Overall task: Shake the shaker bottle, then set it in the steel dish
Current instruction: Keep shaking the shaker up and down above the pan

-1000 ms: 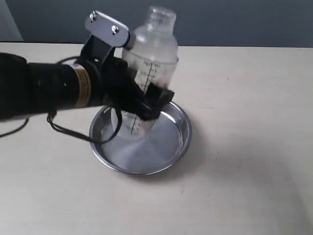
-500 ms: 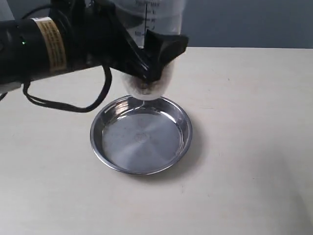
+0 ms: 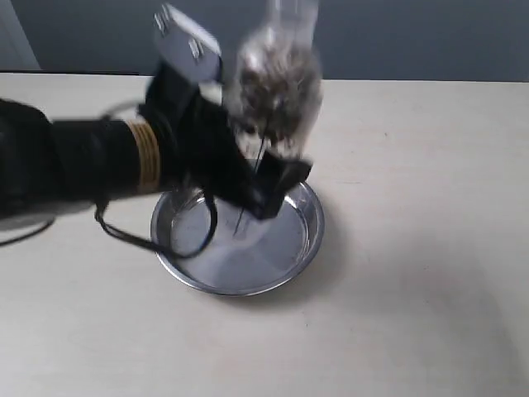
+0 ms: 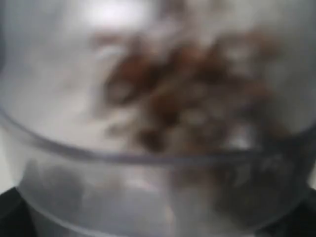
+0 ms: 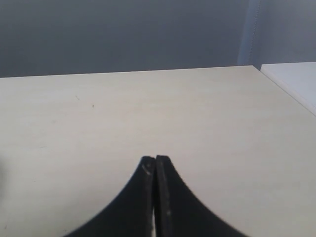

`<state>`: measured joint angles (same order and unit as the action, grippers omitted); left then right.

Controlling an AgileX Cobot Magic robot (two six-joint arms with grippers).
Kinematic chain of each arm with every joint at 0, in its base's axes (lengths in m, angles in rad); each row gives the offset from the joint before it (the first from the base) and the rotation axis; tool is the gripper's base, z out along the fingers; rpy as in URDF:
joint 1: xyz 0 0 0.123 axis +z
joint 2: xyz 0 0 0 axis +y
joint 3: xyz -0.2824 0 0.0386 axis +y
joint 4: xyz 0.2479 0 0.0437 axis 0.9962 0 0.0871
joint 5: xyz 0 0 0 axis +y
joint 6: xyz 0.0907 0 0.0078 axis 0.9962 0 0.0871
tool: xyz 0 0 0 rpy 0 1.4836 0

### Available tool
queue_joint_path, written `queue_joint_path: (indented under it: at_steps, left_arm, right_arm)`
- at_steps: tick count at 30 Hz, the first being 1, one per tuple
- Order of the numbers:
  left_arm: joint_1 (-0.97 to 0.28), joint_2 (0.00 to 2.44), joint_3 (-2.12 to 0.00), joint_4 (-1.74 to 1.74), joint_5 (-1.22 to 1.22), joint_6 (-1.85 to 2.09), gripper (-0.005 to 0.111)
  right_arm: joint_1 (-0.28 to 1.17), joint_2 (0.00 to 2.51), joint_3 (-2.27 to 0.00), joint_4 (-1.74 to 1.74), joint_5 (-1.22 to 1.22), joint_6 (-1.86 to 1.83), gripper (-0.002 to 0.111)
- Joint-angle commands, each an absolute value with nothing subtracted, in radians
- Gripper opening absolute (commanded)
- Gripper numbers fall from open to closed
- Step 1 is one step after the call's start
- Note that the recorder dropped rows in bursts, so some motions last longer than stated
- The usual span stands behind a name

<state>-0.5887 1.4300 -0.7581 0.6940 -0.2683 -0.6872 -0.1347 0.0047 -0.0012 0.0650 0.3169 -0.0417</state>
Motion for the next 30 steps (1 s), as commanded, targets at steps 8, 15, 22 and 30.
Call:
queue_joint_path:
  at_steps: [8, 15, 22, 30]
  left_arm:
    - [-0.577, 1.437, -0.656, 0.613, -0.238, -0.662, 0.0]
    - [-0.572, 1.254, -0.751, 0.559, -0.245, -0.572, 0.0]
    - [-0.57, 1.244, -0.775, 0.523, -0.243, -0.527, 0.0]
    - [-0.56, 1.244, -0.782, 0.4, -0.274, -0.417, 0.0]
  right_arm:
    - [-0.138, 0.0, 0.0, 0.066, 0.305, -0.044, -0.001]
    - [-0.138, 0.0, 0.0, 0.066, 0.305, -0.044, -0.001]
    - [-0.138, 0.0, 0.0, 0.066, 0.305, -0.044, -0.001]
    - [-0.138, 0.0, 0.0, 0.066, 0.305, -0.044, -0.001]
